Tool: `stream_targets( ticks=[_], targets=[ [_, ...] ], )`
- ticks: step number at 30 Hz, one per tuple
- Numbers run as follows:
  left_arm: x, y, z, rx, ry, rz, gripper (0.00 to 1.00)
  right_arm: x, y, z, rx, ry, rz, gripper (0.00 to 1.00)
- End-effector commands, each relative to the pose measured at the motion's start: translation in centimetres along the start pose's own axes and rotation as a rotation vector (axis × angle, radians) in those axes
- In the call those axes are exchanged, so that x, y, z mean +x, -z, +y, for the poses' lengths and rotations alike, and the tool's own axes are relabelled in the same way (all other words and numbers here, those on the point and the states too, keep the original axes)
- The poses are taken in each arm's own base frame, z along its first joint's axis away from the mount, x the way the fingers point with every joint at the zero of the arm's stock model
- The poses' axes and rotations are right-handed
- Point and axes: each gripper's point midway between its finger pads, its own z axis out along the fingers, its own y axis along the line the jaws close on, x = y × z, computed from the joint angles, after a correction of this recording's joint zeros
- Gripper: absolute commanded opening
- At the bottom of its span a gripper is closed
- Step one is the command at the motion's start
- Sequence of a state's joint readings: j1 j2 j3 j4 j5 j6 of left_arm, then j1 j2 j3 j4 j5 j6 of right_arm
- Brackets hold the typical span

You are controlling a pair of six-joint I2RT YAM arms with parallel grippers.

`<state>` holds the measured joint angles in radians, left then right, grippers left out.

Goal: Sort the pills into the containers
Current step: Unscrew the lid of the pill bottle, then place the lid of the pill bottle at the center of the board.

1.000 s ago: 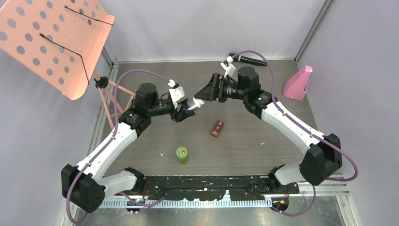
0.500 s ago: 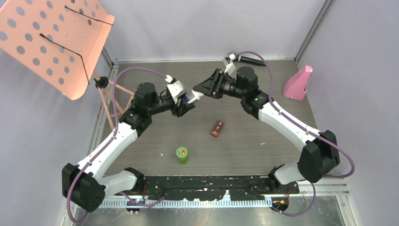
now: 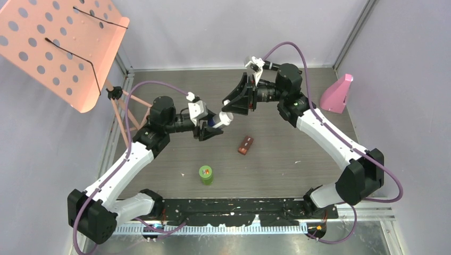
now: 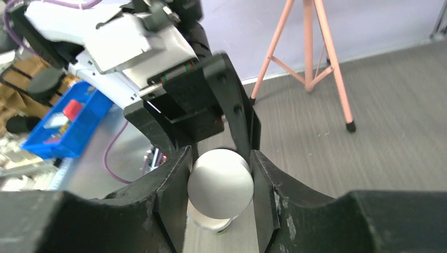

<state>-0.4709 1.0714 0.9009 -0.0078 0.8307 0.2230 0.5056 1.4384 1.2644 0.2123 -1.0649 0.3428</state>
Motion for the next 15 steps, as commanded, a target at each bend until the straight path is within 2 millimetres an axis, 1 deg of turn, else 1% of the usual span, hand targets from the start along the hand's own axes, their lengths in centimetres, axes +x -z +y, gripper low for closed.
stream_targets(
  ticks=[1,2,3,4,5,6,7,8,9,10,11,12,13,14,15],
  targets=[
    [0.1,0.0,-3.2,0.182,0.031,-0.004,0.0,-3.4,0.6,2.5,-0.08,0.293,-0.02,0.06],
    [0.1,-0.1,-3.0,0.169,0.032,-0.003,0.0,-3.6,0.7,1.9,-0.051,0.29,-0.022,0.05],
    [0.2,-0.1,-2.8,0.157,0.029,-0.004,0.0,-3.8,0.8,1.8,-0.038,0.275,-0.019,0.05],
    [0.3,-0.2,-2.3,0.133,0.022,-0.003,0.0,-4.0,0.9,1.1,0.005,0.251,-0.026,0.05],
    [0.4,-0.2,-1.8,0.103,0.013,0.0,0.0,-3.9,1.1,0.5,0.042,0.216,-0.023,0.05],
    [0.6,-0.3,-1.3,0.077,0.01,0.005,0.0,-4.3,1.6,-0.9,0.13,0.177,-0.042,0.05],
    [0.9,-0.3,-0.9,0.051,0.005,0.014,0.0,-3.5,2.1,-1.9,0.183,0.125,-0.033,0.06],
    [1.1,-0.3,-0.3,0.023,0.002,0.022,0.0,-3.6,3.2,-4.1,0.314,0.063,-0.055,0.07],
    [1.4,-0.3,0.2,-0.005,0.003,0.031,0.0,-2.2,4.6,-6.1,0.411,-0.021,-0.041,0.08],
    [1.8,-0.3,0.6,-0.03,0.002,0.04,0.0,-1.8,6.2,-8.4,0.554,-0.084,-0.064,0.08],
    [2.5,-0.3,1.1,-0.06,0.009,0.058,0.0,0.6,8.4,-10.8,0.696,-0.177,-0.042,0.08],
    [2.6,-0.4,1.5,-0.084,-0.004,0.053,0.0,2.0,10.3,-12.7,0.837,-0.236,-0.048,0.08],
    [3.0,-0.4,1.8,-0.103,-0.004,0.053,0.0,5.3,12.3,-14.0,0.946,-0.321,0.002,0.08],
    [3.3,-0.4,2.2,-0.127,-0.003,0.048,0.0,6.9,14.7,-15.5,1.105,-0.358,0.002,0.09],
    [3.6,-0.4,2.5,-0.149,0.003,0.041,0.0,10.1,16.5,-16.1,1.191,-0.417,0.049,0.09]
  ],
)
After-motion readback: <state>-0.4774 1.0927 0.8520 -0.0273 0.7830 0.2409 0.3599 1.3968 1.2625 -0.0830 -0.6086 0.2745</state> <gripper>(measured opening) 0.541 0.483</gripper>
